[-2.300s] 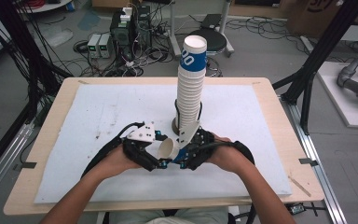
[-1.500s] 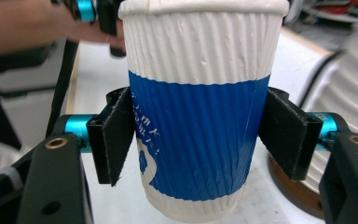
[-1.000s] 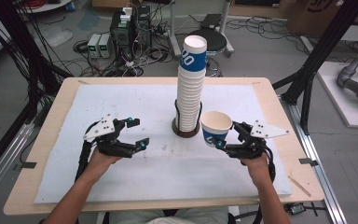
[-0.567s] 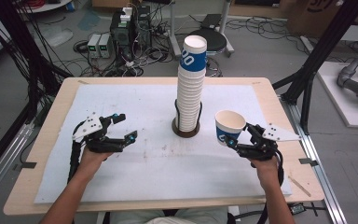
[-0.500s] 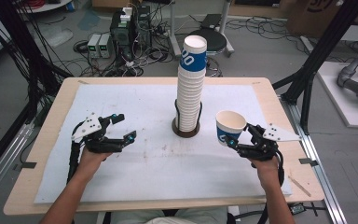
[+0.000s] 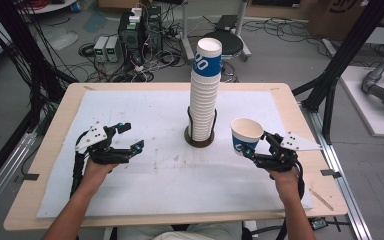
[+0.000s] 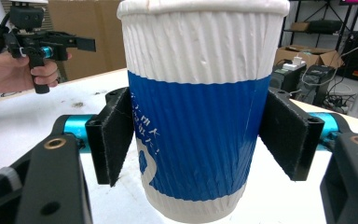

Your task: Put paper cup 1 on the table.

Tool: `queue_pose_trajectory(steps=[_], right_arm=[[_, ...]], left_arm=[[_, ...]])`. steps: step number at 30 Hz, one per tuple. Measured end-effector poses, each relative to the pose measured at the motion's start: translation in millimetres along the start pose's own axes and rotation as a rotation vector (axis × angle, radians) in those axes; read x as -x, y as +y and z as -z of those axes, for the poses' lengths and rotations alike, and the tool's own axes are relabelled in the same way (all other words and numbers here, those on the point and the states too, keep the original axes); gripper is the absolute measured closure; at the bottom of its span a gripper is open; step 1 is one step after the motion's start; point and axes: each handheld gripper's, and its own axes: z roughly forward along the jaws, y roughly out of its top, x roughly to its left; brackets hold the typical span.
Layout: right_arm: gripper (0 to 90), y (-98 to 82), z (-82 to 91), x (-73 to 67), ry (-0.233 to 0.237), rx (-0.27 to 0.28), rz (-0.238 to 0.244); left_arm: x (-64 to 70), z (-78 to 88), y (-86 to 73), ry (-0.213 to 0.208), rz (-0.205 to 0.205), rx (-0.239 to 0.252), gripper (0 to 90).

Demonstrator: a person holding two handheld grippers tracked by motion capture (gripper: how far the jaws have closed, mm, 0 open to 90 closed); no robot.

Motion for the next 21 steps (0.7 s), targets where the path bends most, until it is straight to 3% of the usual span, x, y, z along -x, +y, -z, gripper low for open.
queue_pose_trajectory(steps=[15,21], right_arm=[[30.1,-2.3,4.3,4.4,-0.042,0.000,-0.010],[30.2,-6.9,4.0,12.8,-0.090,-0.012,-0.030]], left_arm=[[-2.3,1.4,-0.3,0.009,0.003,-0.003,17.2],[-1.4,-0.3,-1.2,0.012,0.004,-0.011,17.2]])
